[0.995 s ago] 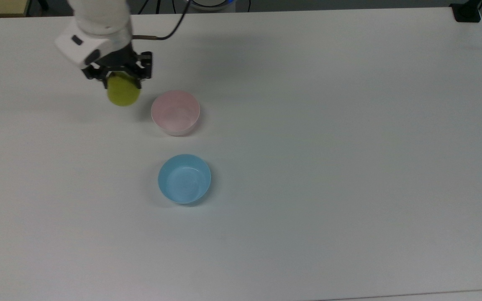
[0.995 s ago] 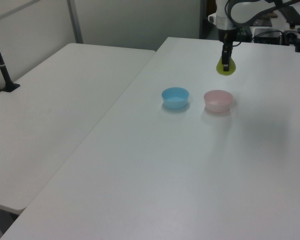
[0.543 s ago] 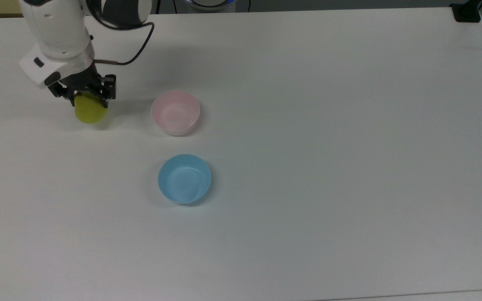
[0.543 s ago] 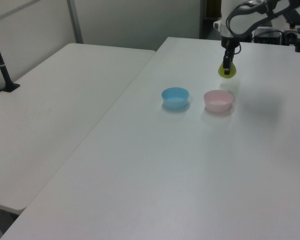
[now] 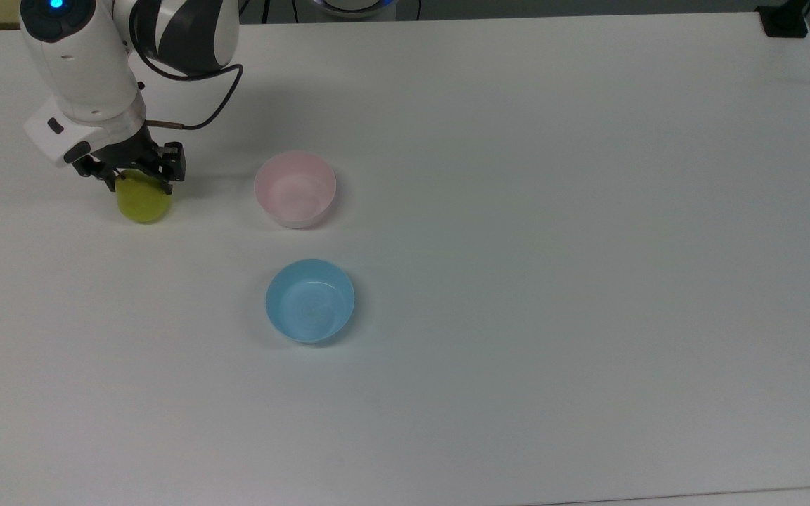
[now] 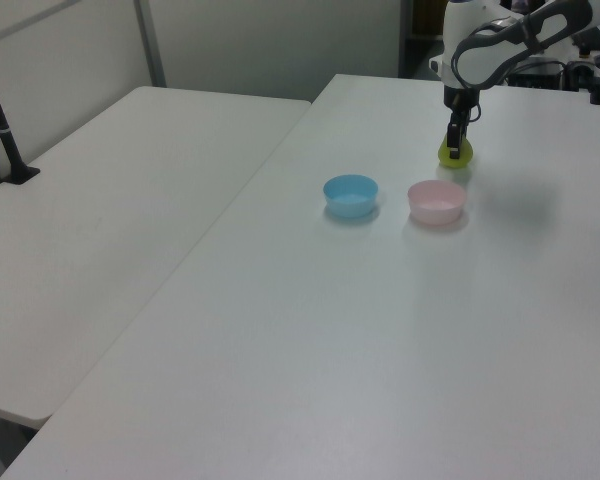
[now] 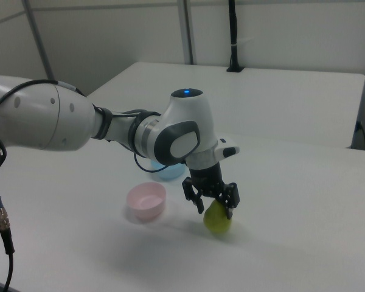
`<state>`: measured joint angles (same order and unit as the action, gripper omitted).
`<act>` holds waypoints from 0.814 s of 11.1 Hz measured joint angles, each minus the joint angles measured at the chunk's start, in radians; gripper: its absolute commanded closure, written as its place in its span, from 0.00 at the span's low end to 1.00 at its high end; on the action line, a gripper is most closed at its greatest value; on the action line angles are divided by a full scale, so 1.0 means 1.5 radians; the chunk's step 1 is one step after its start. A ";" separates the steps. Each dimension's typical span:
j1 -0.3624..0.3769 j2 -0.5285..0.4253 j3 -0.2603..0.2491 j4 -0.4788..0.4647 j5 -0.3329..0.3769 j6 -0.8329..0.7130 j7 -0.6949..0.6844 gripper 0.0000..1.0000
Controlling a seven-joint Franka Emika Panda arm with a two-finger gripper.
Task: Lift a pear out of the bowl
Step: 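Carry the pear away from the bowl and lower it to the table, then open the gripper, release the pear, and raise the gripper away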
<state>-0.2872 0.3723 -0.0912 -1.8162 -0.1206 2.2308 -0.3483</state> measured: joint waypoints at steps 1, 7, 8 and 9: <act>0.000 -0.002 0.000 0.004 0.000 0.000 0.000 0.00; 0.112 -0.107 0.021 0.029 0.000 -0.102 0.143 0.00; 0.150 -0.124 0.022 0.037 0.000 -0.137 0.181 0.00; 0.191 -0.143 0.023 0.047 0.000 -0.175 0.216 0.00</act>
<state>-0.0006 0.1579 -0.0563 -1.7450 -0.1204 1.9680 -0.0241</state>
